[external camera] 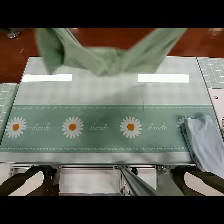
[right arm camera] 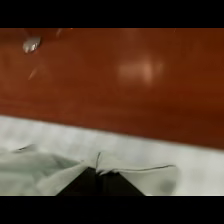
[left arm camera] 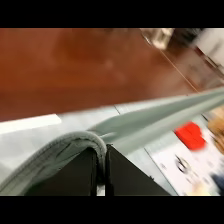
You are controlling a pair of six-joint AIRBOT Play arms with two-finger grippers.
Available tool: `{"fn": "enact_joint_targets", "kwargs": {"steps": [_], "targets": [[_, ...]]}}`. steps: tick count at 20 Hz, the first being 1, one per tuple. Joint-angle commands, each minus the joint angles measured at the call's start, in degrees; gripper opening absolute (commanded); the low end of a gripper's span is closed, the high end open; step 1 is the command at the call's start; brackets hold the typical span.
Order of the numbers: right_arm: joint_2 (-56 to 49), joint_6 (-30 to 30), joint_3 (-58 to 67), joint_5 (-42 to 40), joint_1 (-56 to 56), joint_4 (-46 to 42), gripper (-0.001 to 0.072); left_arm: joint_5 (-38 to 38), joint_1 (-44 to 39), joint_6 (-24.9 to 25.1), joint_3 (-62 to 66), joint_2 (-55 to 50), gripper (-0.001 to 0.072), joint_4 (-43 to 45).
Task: Fold the shirts.
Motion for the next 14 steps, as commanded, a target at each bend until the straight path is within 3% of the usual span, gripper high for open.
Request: {"fn": "enact_joint_targets", "kwargs": {"steps": [1,5,7,11,14], "targets": [[10.1,0.1,6.3,5.0,0.0,-8.7,0.0024,0.2,8.2,-3.6,9.1,6.8,0.0021,6.8],[21.1,0.2,6.3,11.4,0.0,-16.3,0.0024,-0.9,17.2,-4.7,9.7,17.4,0.0021,18.1],[24.7,0.8,6.3,13.8,0.0,-17.9,0.0024,-3.3,18.0,-7.8,9.7,21.6,0.0022,27.0],[29.9,2.0,-0.5,20.6,0.0,-19.3,0.0024,-7.4,10.9,-11.5,5.0,26.7,0.0022,41.2],[33.9,3.2,-16.4,22.2,0.0,-17.5,0.0024,-10.6,4.8,-13.9,-7.5,28.8,0.0022,44.1]]}}
